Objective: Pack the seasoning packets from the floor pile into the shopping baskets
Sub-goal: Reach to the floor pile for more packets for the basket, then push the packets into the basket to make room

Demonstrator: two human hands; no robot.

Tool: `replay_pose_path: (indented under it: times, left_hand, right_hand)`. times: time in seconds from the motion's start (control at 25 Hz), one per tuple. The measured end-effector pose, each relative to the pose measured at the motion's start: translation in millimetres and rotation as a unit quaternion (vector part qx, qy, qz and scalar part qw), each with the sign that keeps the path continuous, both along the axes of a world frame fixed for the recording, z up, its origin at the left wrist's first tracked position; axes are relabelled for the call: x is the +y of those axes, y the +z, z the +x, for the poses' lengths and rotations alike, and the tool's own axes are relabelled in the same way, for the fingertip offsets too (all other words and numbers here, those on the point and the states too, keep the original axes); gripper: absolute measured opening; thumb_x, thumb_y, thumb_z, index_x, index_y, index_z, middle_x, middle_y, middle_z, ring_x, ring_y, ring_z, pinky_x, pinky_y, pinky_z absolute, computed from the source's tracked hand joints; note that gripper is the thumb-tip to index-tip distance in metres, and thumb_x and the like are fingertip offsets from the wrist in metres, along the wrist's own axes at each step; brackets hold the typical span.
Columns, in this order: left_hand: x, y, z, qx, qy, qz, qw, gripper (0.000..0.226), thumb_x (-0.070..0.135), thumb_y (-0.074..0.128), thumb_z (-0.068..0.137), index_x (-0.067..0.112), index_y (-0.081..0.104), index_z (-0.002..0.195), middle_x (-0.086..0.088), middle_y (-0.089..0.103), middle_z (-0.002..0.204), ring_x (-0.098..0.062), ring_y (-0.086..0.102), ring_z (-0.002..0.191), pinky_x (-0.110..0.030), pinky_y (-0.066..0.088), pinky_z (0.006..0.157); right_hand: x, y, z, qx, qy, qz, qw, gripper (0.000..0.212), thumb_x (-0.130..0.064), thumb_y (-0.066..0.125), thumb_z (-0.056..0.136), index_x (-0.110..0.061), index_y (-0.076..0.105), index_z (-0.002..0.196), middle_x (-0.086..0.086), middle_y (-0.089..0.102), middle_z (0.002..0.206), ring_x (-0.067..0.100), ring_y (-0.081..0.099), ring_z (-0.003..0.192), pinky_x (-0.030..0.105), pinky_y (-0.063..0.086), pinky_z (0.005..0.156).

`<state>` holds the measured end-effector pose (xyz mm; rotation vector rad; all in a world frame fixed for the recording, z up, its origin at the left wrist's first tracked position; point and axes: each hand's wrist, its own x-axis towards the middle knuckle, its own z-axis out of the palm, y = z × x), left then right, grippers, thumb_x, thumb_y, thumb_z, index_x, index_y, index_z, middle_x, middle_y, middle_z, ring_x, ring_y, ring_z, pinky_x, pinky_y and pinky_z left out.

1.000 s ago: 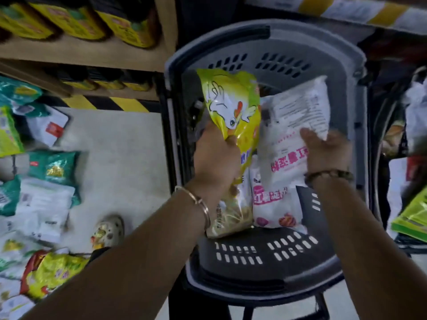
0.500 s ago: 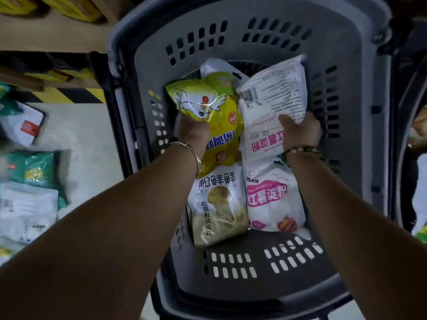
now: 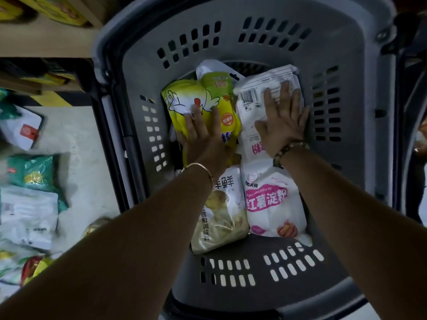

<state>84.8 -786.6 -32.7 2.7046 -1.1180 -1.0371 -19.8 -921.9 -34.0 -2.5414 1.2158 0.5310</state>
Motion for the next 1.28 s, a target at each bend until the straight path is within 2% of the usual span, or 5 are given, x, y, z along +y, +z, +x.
replay_pose_path:
  times: [0.48, 0.68, 0.88, 1.08, 1.28]
  left_hand:
    - [-13.9, 26.2, 22.7, 0.075, -0.023, 0.043, 0.996, 0.077, 0.039, 0.049, 0.094, 0.022, 0.001, 0.152, -0.016, -0.014, 0.158, -0.038, -0.004, 0.145, -0.058, 0.007, 0.113]
    - [1.9, 110.0, 38.3, 0.094, 0.04, -0.131, 0.986, 0.061, 0.03, 0.057, 0.089, 0.02, 0.033, 0.144, -0.009, 0.035, 0.147, -0.03, 0.042, 0.128, -0.041, 0.043, 0.093]
    - [68.1, 182.7, 65.7, 0.092, 0.137, -0.305, 0.938, 0.047, 0.027, 0.063, 0.087, 0.018, 0.051, 0.132, -0.003, 0.053, 0.131, -0.024, 0.055, 0.112, -0.033, 0.046, 0.084]
    - [168.7, 202.5, 113.8, 0.096, 0.287, -0.307, 0.903, 0.044, 0.028, 0.061, 0.088, 0.019, 0.052, 0.13, 0.001, 0.053, 0.131, -0.019, 0.055, 0.111, -0.032, 0.048, 0.084]
    - [287.1, 186.9, 156.2, 0.059, 0.43, -0.259, 0.863, 0.043, 0.024, 0.065, 0.087, 0.024, 0.053, 0.128, 0.005, 0.054, 0.128, -0.014, 0.056, 0.109, -0.026, 0.044, 0.084]
  right_hand:
    - [2.8, 3.7, 20.5, 0.098, -0.001, 0.009, 0.995, 0.069, -0.04, 0.034, 0.097, -0.027, -0.011, 0.148, 0.009, -0.016, 0.156, 0.032, -0.012, 0.143, 0.055, -0.008, 0.11]
    - [36.3, 72.1, 41.6, -0.042, -0.067, -0.021, 0.997, 0.054, -0.026, 0.035, 0.098, -0.023, 0.016, 0.149, 0.007, 0.013, 0.156, 0.023, 0.015, 0.143, 0.046, 0.0, 0.114]
    - [86.2, 144.8, 73.4, -0.255, -0.042, -0.032, 0.966, 0.052, -0.02, 0.045, 0.088, -0.005, 0.041, 0.138, 0.019, 0.04, 0.142, 0.034, 0.038, 0.132, 0.049, 0.028, 0.109]
    - [160.6, 188.6, 123.6, -0.36, 0.001, 0.01, 0.933, 0.041, -0.011, 0.051, 0.089, 0.0, 0.052, 0.128, 0.023, 0.053, 0.128, 0.033, 0.051, 0.12, 0.026, 0.035, 0.099]
    - [258.7, 191.2, 195.2, -0.31, 0.088, 0.115, 0.939, 0.041, -0.015, 0.051, 0.088, -0.007, 0.052, 0.129, 0.02, 0.06, 0.121, 0.041, 0.061, 0.091, 0.048, 0.05, 0.078]
